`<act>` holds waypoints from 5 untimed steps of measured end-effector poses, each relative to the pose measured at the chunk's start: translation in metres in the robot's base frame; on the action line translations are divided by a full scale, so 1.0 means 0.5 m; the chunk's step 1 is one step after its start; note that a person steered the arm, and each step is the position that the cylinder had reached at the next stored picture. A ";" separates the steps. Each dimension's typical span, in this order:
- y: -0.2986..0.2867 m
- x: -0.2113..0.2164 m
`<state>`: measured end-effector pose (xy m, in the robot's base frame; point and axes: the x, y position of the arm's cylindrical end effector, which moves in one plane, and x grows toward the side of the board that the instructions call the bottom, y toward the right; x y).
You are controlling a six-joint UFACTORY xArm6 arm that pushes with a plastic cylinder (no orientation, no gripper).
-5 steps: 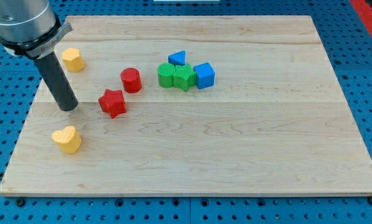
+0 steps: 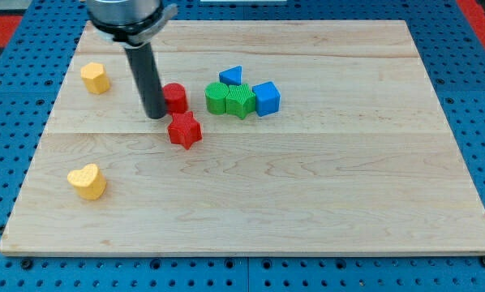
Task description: Push red star and red circle to the right side respectively
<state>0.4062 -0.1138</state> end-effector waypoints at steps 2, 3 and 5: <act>0.059 0.000; 0.067 0.000; 0.068 0.005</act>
